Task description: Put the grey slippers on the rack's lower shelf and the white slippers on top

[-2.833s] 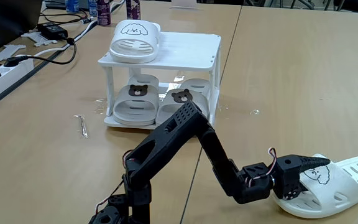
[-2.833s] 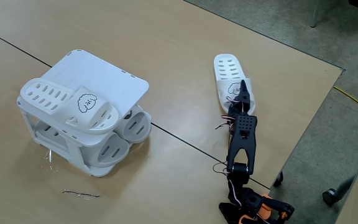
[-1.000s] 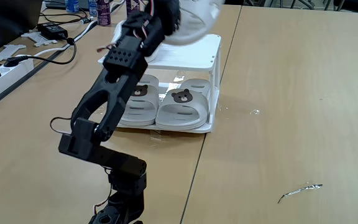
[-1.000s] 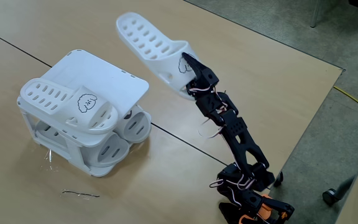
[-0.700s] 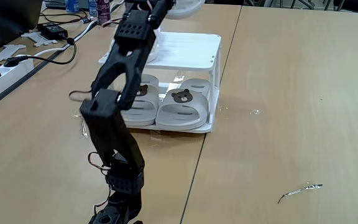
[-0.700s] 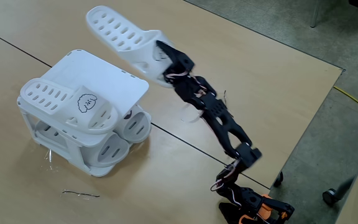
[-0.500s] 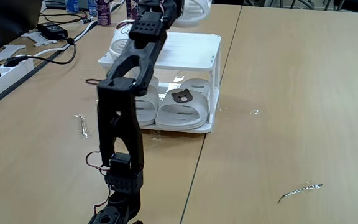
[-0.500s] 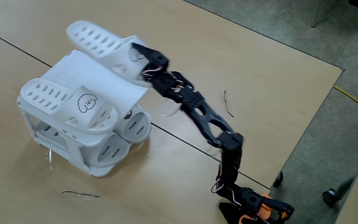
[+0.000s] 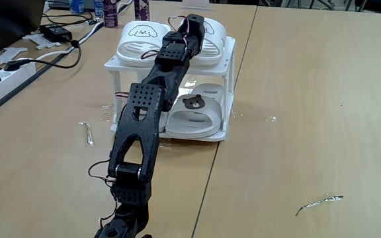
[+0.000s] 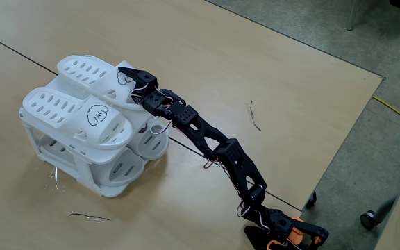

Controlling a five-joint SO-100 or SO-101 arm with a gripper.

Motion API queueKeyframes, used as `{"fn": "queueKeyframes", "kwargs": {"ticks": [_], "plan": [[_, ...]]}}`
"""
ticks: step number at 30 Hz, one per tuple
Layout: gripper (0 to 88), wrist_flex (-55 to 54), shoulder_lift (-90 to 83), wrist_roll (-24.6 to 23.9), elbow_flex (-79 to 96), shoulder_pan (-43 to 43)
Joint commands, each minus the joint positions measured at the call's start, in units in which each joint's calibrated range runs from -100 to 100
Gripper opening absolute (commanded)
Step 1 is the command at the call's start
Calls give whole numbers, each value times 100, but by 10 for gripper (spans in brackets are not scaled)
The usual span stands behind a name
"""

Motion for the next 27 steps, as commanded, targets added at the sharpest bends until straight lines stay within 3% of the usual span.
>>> {"fn": "queueKeyframes", "kwargs": {"ticks": [1,3,4,10,27], "plan": [[196,-54,-248,42,-630,-116],[332,-54,-299,42,-630,-166],[346,-54,-341,42,-630,-190],[344,-28,-736,42,-467,-141],[344,-62,-4396,42,4503,-133]]}}
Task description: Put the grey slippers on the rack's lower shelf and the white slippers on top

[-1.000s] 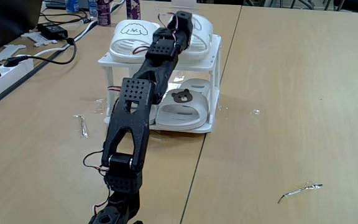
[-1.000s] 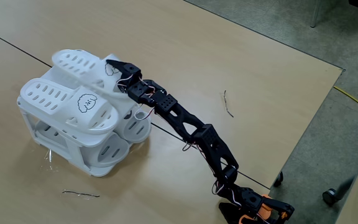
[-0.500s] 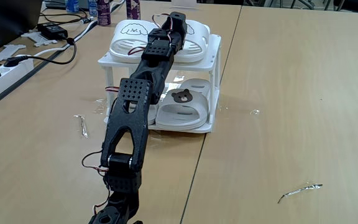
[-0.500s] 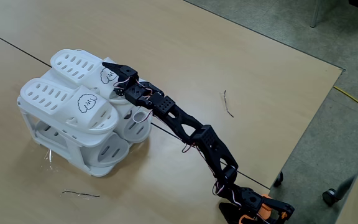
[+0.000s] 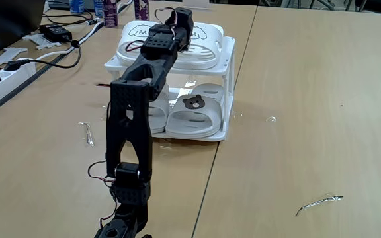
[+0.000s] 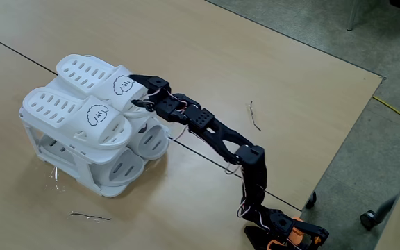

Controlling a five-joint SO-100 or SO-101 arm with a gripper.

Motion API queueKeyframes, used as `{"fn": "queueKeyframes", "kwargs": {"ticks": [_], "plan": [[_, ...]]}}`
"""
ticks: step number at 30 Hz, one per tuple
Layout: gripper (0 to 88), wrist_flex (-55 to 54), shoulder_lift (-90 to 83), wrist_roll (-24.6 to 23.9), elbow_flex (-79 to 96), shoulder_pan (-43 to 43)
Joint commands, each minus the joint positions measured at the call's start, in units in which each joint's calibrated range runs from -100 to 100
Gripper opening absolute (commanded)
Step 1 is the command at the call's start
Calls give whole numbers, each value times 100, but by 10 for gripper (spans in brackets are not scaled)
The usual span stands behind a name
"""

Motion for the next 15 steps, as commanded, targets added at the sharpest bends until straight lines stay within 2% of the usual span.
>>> {"fn": "queueKeyframes", "kwargs": {"ticks": [1,3,6,9,11,15], "plan": [[343,-54,-1614,42,893,32],[299,-105,-2220,42,1254,24],[4,-511,-3061,42,1425,32],[4,-1072,-3819,42,1696,32],[6,-2564,-4189,42,2697,32],[7,-6637,-4610,42,5963,40]]}}
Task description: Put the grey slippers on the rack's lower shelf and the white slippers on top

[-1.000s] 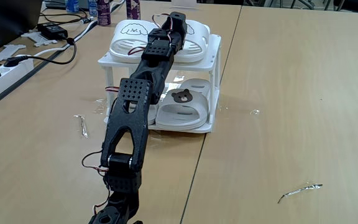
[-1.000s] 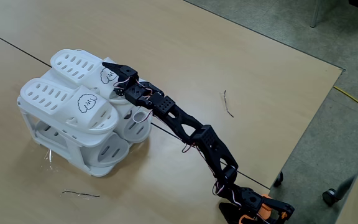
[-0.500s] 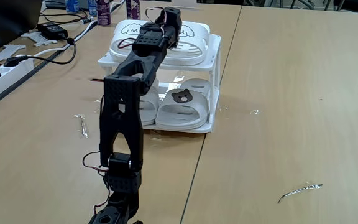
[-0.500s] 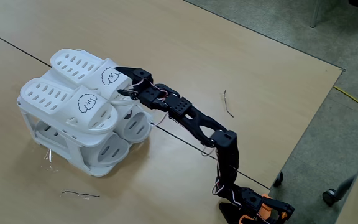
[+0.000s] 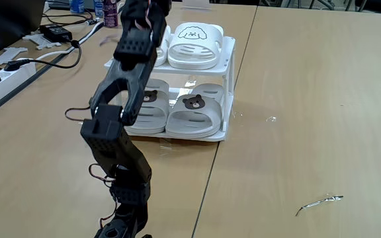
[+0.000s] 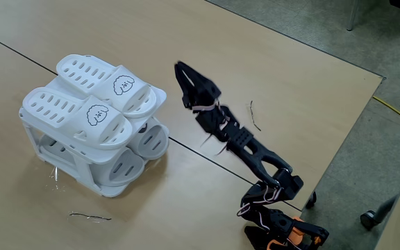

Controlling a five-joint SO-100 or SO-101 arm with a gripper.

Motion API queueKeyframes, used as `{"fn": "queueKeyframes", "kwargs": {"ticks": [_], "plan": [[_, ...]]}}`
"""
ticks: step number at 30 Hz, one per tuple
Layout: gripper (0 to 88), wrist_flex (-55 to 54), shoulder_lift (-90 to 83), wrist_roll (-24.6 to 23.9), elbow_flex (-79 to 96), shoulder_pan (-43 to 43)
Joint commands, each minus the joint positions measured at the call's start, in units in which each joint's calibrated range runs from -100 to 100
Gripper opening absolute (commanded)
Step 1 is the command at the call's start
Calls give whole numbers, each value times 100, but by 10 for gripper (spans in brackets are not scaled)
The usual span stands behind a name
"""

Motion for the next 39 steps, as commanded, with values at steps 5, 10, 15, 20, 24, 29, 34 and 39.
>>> {"fn": "queueKeyframes", "kwargs": {"ticks": [5,10,15,20,24,29,34,39], "plan": [[7,-7361,-1579,42,6636,154],[7,-8069,-3279,42,7556,162],[7,-8069,-4827,42,7610,88],[7,-8060,-6484,42,7601,80],[7,-8060,-6712,42,7592,80],[7,-8043,-6686,42,7592,96],[7,-8043,-6686,42,7592,96],[7,-8043,-6686,42,7592,96]]}}
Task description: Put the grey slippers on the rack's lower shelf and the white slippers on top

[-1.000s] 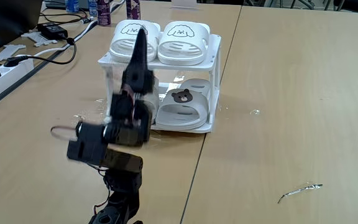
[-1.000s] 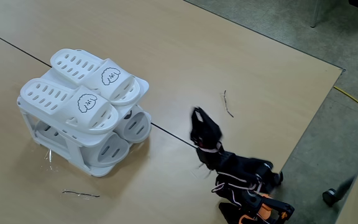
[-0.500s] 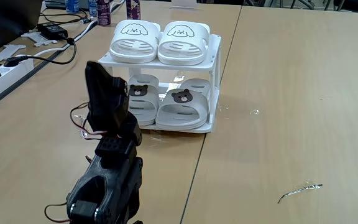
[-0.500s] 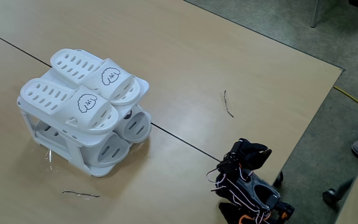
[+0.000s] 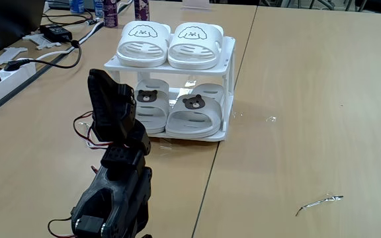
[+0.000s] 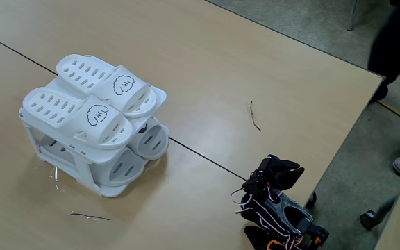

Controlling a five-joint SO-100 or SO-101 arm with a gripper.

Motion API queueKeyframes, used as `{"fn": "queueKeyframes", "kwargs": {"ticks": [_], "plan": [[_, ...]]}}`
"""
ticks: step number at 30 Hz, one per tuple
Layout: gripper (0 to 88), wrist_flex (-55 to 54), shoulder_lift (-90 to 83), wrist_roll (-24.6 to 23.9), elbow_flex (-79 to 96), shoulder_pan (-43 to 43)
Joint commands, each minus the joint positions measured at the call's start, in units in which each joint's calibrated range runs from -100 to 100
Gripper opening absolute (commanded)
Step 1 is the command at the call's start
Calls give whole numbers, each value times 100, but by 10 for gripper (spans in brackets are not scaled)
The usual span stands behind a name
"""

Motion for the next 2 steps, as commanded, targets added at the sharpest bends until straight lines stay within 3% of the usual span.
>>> {"fn": "queueKeyframes", "kwargs": {"ticks": [1,2], "plan": [[7,26,11,42,45,-16],[7,26,11,42,45,-16]]}}
